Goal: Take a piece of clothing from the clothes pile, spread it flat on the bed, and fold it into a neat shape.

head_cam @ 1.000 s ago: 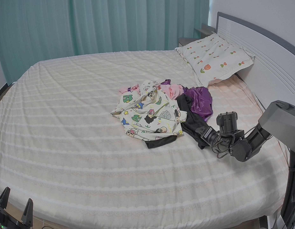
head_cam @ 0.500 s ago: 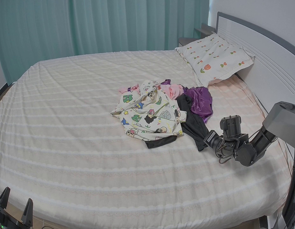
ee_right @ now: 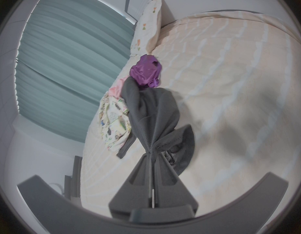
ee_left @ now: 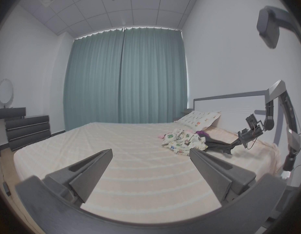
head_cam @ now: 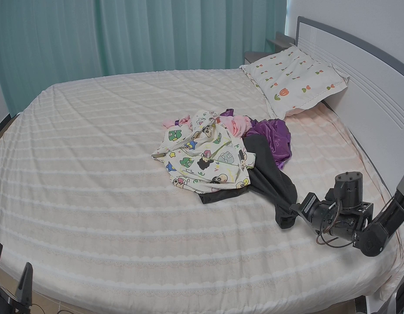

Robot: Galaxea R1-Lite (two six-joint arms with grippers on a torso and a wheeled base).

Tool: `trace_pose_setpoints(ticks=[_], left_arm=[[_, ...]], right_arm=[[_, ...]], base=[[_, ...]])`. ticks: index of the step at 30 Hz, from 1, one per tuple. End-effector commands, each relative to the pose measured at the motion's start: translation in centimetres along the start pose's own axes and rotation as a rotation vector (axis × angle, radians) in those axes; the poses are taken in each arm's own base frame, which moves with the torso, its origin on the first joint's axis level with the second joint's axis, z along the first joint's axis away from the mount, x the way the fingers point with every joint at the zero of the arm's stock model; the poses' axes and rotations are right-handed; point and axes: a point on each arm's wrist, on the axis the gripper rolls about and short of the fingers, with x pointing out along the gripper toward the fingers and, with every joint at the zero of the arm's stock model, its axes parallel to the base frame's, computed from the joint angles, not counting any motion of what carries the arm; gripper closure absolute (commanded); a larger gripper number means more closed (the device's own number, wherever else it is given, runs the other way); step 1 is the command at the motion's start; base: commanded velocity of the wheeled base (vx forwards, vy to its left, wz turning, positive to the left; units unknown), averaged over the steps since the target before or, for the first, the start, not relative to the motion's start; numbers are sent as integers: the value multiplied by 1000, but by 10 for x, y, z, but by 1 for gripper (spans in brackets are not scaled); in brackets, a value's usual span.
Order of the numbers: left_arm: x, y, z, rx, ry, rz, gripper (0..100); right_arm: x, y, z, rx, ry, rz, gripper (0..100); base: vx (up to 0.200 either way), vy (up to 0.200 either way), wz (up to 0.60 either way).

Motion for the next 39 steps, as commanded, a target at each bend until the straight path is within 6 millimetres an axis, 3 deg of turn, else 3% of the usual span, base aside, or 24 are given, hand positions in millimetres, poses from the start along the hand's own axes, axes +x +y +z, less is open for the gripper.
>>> trace_pose_setpoints(ticks=[1,3,8,9,11,12,17,24,30,31,33,37,39], left_arm=[[34,-1,67,29,54,-145,0],[62,-2,56,24,224,-226,0],[98,-13,52,10,351,-412,0],[115,-25,46,10,412,-499,0],[128,-34,39,16,476,-528,0],[144,-46,30,36,535,-542,0],[180,-88,9,4,569,-619,0],[197,-147,-10,-76,598,-637,0],[204,-196,-12,-96,584,-630,0],[204,-196,-12,-96,584,-630,0],[207,-220,-16,-79,570,-613,0],[218,-257,-21,-93,492,-577,0],[224,-266,-29,-90,471,-549,0]], right_arm=[[-70,17,-15,-25,24,212,100],[-87,24,-10,4,-13,293,100],[-105,30,-6,20,2,383,100],[-112,26,-8,15,24,404,100],[-118,22,-10,10,41,414,100],[-127,20,-11,4,51,438,100],[-151,21,-8,-12,68,551,100],[-172,27,-6,-40,56,646,100],[-196,32,0,-65,23,764,100],[-196,32,0,-65,23,764,100],[-205,30,-2,-88,58,807,100],[-205,28,-4,-99,125,787,100],[-203,29,-4,-99,144,765,100]], base=[[0,0,0],[0,0,0],[0,0,0],[0,0,0],[0,0,0],[0,0,0],[0,0,0],[0,0,0],[0,0,0],[0,0,0],[0,0,0],[0,0,0],[0,0,0]])
